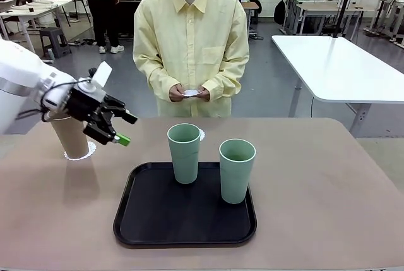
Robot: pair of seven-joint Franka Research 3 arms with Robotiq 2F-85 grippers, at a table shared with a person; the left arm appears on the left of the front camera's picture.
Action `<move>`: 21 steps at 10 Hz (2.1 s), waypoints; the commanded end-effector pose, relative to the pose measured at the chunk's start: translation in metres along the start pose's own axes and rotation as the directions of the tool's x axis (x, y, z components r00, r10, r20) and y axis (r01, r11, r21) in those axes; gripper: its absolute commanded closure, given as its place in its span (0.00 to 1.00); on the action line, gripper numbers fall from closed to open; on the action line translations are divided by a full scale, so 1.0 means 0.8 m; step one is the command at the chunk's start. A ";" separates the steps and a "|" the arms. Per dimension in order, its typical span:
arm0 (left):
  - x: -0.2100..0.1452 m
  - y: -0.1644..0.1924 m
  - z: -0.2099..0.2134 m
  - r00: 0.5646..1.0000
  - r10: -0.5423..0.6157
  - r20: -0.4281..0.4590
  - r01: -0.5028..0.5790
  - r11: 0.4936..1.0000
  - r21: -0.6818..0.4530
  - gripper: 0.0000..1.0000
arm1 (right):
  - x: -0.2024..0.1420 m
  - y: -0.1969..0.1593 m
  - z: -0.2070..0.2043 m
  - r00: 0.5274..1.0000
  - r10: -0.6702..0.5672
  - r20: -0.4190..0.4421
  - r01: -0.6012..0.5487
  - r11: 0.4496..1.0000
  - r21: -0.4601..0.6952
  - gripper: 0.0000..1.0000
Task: Place coasters on the table and set cups on them.
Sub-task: Take one Reusable plastic cup from the Flat Tray and place it on a coaster set by the human.
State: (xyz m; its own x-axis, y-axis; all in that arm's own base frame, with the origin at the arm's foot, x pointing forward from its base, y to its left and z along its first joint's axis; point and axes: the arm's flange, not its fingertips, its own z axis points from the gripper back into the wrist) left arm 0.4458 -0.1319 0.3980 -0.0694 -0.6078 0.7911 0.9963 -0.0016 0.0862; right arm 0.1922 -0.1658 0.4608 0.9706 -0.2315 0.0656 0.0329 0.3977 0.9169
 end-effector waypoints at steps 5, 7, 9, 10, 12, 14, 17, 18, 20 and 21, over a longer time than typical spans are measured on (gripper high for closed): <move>-0.022 0.002 -0.020 0.988 0.032 0.152 -0.032 0.999 -0.001 0.00 | 0.002 -0.001 0.001 1.000 0.019 0.001 -0.019 1.000 0.019 0.00; -0.022 0.002 -0.020 0.988 0.032 0.152 -0.032 0.999 -0.001 0.00 | 0.002 -0.001 0.001 1.000 0.019 0.001 -0.019 1.000 0.019 0.00; -0.022 0.002 -0.020 0.988 0.032 0.152 -0.032 0.999 -0.001 0.00 | 0.002 -0.001 0.001 1.000 0.019 0.001 -0.019 1.000 0.019 0.00; -0.022 0.002 -0.020 0.988 0.032 0.152 -0.032 0.999 -0.001 0.00 | 0.002 -0.001 0.001 1.000 0.019 0.001 -0.019 1.000 0.019 0.00; -0.031 -0.008 -0.033 0.978 0.042 0.206 -0.045 0.999 0.011 0.00 | 0.002 -0.001 0.001 1.000 0.019 0.001 -0.019 1.000 0.019 0.00; -0.053 -0.017 -0.058 0.960 0.067 0.272 -0.073 0.997 0.011 0.00 | 0.002 -0.001 0.001 1.000 0.019 0.001 -0.019 1.000 0.019 0.00; -0.065 -0.031 -0.088 0.945 0.061 0.321 -0.071 0.997 0.018 0.00 | 0.002 -0.001 0.001 1.000 0.019 0.001 -0.019 1.000 0.019 0.00; -0.070 -0.036 -0.099 0.940 0.041 0.338 -0.052 0.998 0.026 0.00 | 0.002 -0.001 0.001 1.000 0.019 0.001 -0.019 1.000 0.019 0.00; -0.080 -0.039 -0.115 0.923 0.025 0.385 -0.053 0.997 0.062 0.00 | 0.002 -0.001 0.001 1.000 0.019 0.001 -0.019 1.000 0.019 0.00; -0.083 -0.036 -0.123 0.917 0.031 0.398 -0.057 0.997 0.055 0.00 | 0.002 -0.001 0.001 1.000 0.019 0.001 -0.019 1.000 0.019 0.00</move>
State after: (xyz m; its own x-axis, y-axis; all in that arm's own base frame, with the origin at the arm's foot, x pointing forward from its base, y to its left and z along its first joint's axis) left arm 0.4270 -0.1646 0.2968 -0.0134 -0.2837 0.9588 0.9967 0.0734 0.0356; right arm 0.1922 -0.1658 0.4608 0.9706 -0.2315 0.0656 0.0329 0.3977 0.9169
